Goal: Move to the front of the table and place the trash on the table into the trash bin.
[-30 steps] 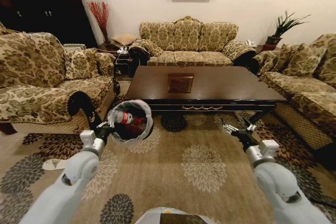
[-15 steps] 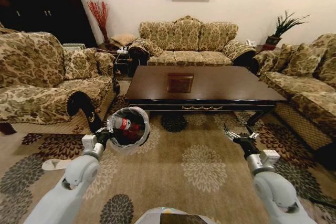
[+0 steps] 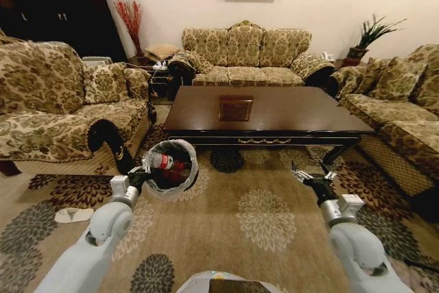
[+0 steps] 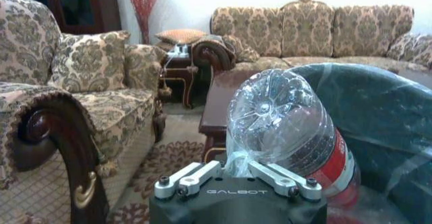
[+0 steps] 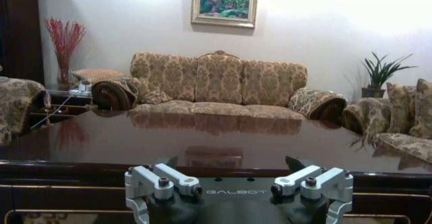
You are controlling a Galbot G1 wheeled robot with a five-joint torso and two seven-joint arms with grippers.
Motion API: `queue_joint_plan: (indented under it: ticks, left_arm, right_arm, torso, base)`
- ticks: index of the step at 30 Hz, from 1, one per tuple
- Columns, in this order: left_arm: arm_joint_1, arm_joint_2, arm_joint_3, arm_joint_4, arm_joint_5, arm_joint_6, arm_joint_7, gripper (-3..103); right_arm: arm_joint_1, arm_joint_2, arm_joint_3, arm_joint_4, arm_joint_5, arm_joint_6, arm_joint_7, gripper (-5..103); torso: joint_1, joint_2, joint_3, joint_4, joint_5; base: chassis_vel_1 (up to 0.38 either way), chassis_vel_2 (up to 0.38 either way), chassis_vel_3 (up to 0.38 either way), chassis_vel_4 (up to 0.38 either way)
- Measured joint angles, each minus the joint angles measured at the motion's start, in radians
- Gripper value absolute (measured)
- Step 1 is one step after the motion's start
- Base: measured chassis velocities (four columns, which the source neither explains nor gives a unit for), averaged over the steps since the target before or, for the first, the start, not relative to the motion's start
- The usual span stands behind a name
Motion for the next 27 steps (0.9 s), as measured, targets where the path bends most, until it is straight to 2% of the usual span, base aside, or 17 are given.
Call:
queue_joint_plan:
  ticks: [7,11,19,22,24,25,27]
  left_arm:
    - [0.0,-0.009,0.002,0.021,0.008,-0.019,0.007,1]
    - [0.002,-0.01,-0.004,0.021,0.009,-0.004,0.011,1]
    - [-0.002,-0.019,-0.006,0.031,0.012,-0.004,0.014,1]
    - [-0.001,-0.045,-0.02,0.038,0.034,0.002,0.034,1]
    - [0.002,-0.063,-0.037,0.039,0.044,0.034,0.046,1]
    - [0.009,-0.068,-0.056,0.038,0.048,0.074,0.071,1]
    - [0.013,-0.068,-0.063,0.039,0.053,0.083,0.089,1]
  right_arm:
    - [-0.007,0.009,0.0,0.009,-0.003,-0.007,-0.001,100]
    - [-0.008,0.011,0.003,0.016,-0.004,-0.007,-0.001,100]
    - [-0.012,0.029,0.005,0.03,-0.008,-0.007,-0.001,100]
    - [-0.017,0.039,0.008,0.033,-0.017,-0.007,-0.005,100]
    - [-0.021,0.043,0.012,0.034,-0.024,-0.007,-0.008,100]
    - [-0.023,0.045,0.016,0.036,-0.028,-0.007,-0.009,100]
    - [-0.024,0.046,0.016,0.038,-0.029,-0.007,-0.009,100]
  torso:
    - [0.0,0.0,0.0,0.0,0.0001]
    - [-0.001,-0.002,-0.001,0.0,0.0]
    - [-0.014,-0.033,-0.019,0.0001,0.0001]
    - [-0.021,-0.048,-0.027,-0.0001,0.0001]
    - [-0.026,-0.059,-0.033,0.0,0.0001]
    - [-0.03,-0.069,-0.039,0.0,0.0]
    - [-0.032,-0.074,-0.042,0.0,0.0]
  base:
    - [0.0,0.0,0.0,0.0]
    - [0.0,0.0,0.0,0.0]
    - [0.0,0.0,0.0,0.0]
    - [0.0,0.0,0.0,0.0]
    - [0.0,0.0,0.0,0.0]
    - [0.0,0.0,0.0,0.0]
    - [0.0,0.0,0.0,0.0]
